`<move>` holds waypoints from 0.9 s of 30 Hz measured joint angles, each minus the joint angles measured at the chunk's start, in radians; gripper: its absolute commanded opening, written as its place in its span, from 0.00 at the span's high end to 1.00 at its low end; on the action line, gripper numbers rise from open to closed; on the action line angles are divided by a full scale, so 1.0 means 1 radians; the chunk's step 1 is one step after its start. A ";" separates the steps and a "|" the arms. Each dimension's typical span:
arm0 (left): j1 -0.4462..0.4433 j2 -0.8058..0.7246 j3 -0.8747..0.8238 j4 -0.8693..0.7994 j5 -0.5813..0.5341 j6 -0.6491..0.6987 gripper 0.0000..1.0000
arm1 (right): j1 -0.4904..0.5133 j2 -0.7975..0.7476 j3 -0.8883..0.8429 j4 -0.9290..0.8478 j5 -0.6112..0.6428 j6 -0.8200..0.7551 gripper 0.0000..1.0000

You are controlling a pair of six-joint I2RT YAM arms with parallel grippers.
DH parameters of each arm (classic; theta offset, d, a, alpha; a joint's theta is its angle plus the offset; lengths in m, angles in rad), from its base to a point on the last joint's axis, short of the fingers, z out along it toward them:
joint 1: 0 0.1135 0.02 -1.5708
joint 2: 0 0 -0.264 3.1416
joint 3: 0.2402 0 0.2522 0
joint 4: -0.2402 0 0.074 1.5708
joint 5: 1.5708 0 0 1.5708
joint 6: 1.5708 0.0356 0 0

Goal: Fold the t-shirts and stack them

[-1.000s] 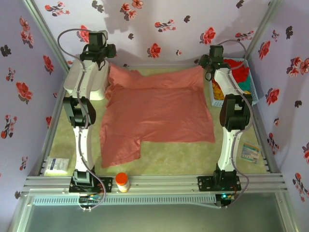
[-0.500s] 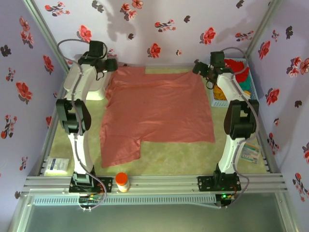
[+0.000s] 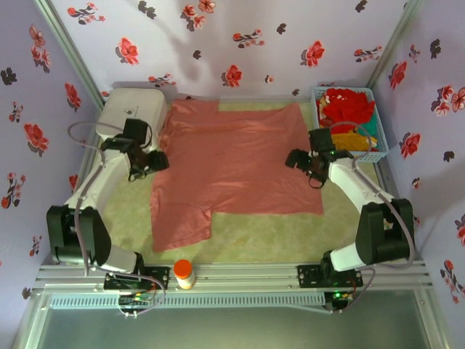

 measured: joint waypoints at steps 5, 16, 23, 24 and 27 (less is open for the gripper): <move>-0.027 -0.179 -0.134 -0.094 0.002 -0.076 0.36 | -0.003 -0.102 -0.126 -0.032 0.001 0.029 0.10; -0.220 -0.298 -0.330 -0.249 -0.030 -0.281 0.41 | -0.030 -0.176 -0.203 -0.116 0.095 0.040 0.19; -0.282 -0.307 -0.427 -0.280 -0.048 -0.404 0.41 | -0.053 -0.183 -0.216 -0.148 0.142 0.040 0.22; -0.286 -0.310 -0.438 -0.270 -0.048 -0.419 0.41 | -0.055 -0.179 -0.216 -0.155 0.152 0.040 0.22; -0.298 -0.301 -0.486 -0.232 -0.049 -0.455 0.41 | -0.063 -0.180 -0.225 -0.162 0.175 0.048 0.25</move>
